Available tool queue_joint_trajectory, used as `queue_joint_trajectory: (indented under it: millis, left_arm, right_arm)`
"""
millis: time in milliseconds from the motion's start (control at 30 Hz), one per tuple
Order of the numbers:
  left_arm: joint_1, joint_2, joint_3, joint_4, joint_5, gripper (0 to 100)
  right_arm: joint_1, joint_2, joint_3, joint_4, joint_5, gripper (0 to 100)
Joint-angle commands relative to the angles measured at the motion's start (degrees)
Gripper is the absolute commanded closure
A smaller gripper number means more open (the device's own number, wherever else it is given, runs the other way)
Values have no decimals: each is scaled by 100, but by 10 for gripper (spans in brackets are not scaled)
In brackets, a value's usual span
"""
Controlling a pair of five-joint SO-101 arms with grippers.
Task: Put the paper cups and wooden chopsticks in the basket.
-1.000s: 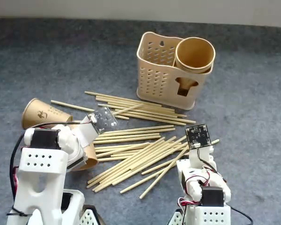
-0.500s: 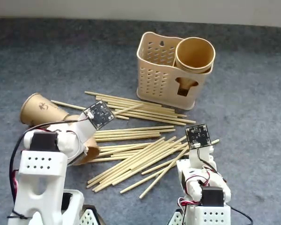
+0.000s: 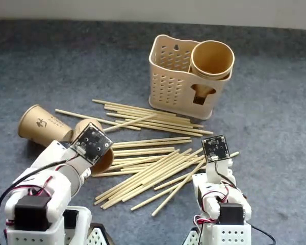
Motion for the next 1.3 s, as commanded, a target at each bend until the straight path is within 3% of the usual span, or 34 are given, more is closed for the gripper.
queue_joint_trajectory:
  millis: [0,333,800,1033,1267]
  left_arm:
    - [-22,-110,-198,26,501,976]
    - [136,-22,-1464,-9,1741,994]
    - [2237,2809,-4251,-18,3095,994]
    - [2809,3987,-5534,-35,3824,994]
    - [3319,4655,-5868,-993,4211,994]
  right_arm:
    - [66,-57,884,-119,44,992]
    - [66,-57,884,-119,44,992]
    - [66,-57,884,-119,44,992]
    - [66,-57,884,-119,44,992]
    - [75,-57,884,-119,44,992]
